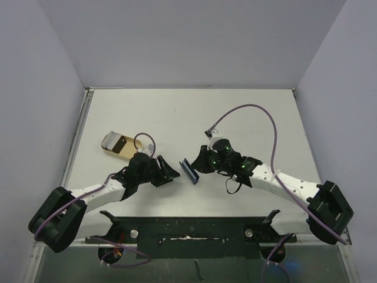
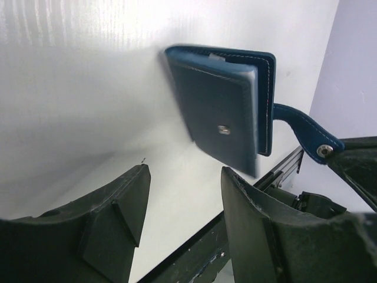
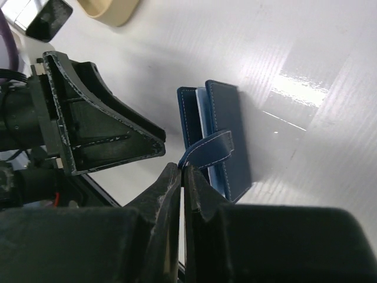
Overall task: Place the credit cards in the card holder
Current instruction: Open the card holder at the center of the board.
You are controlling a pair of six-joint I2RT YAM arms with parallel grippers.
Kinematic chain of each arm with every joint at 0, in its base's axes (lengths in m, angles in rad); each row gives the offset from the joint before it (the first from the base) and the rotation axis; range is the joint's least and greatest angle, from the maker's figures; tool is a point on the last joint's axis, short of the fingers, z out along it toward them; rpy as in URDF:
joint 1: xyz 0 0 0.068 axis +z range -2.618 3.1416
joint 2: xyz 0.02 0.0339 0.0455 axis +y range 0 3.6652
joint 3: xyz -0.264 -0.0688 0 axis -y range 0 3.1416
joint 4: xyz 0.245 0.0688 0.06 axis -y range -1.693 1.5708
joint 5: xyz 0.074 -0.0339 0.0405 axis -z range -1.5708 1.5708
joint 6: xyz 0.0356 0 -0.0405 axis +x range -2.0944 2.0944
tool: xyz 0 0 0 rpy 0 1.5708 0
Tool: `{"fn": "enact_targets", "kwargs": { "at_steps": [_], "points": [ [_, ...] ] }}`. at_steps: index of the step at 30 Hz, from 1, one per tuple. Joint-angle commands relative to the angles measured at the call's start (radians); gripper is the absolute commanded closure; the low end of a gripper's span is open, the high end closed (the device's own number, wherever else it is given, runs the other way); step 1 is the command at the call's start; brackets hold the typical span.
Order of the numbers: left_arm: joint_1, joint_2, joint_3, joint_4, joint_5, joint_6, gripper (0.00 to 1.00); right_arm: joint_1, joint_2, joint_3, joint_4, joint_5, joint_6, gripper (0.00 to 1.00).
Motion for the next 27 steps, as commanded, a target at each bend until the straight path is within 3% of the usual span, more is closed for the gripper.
{"fn": "enact_targets", "kwargs": {
  "at_steps": [1,10,20,27],
  "points": [
    [0.000,-0.076,0.065,-0.031,-0.029,0.034,0.49,-0.002,-0.072,-0.026,0.105,-0.041,0.088,1.00],
    [0.000,-0.096,0.068,-0.066,-0.049,0.054,0.48,-0.017,-0.088,-0.049,0.076,0.007,0.107,1.00],
    [0.001,-0.024,0.082,-0.037,-0.045,0.071,0.49,-0.185,-0.076,-0.042,-0.027,-0.029,0.049,1.00],
    [0.019,0.115,0.119,0.097,0.084,0.061,0.48,-0.251,-0.096,-0.070,-0.012,-0.075,0.023,1.00]
  ]
}}
